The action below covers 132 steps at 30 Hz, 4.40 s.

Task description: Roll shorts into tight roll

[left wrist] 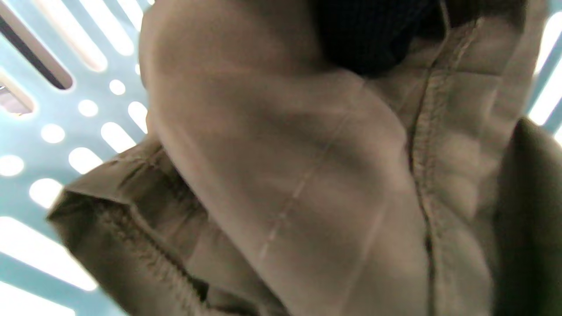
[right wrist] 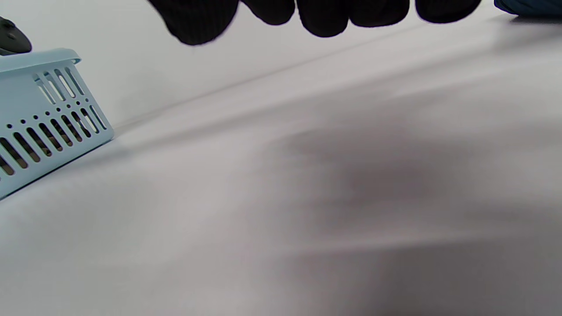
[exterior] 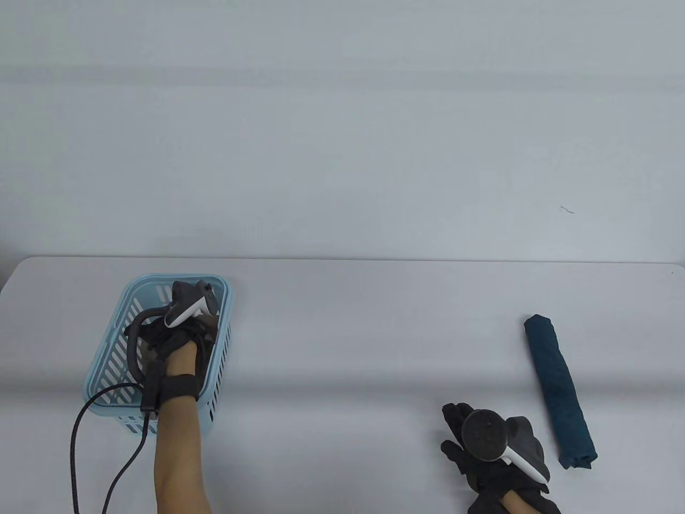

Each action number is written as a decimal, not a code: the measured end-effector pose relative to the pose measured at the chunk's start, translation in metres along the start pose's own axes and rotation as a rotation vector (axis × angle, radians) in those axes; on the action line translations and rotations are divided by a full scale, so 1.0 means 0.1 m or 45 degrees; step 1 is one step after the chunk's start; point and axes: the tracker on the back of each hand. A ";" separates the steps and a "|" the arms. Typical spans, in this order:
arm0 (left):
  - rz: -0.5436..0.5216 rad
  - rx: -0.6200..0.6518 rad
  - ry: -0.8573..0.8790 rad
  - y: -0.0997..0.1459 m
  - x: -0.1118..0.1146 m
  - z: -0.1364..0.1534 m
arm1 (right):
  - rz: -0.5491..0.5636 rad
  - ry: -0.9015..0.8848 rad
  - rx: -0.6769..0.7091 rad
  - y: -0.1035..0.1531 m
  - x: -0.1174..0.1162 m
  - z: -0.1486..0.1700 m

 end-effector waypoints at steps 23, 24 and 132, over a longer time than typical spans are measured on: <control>-0.943 0.162 0.324 2.09 -1.18 0.59 | 0.017 0.001 0.068 0.05 0.08 -0.12; -0.984 0.180 0.345 2.20 -1.22 0.59 | 0.017 -0.001 0.073 0.05 0.08 -0.13; -0.951 1.212 0.442 3.18 -0.47 -2.04 | -0.474 -0.221 0.101 -0.01 -0.25 -0.25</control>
Point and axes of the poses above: the tracker on the back of each hand, its own z axis roughly to the little-finger side, its own y axis roughly from the fingertips to the wrist, x = y × z, and after that the axes turned 2 degrees about x, right-handed
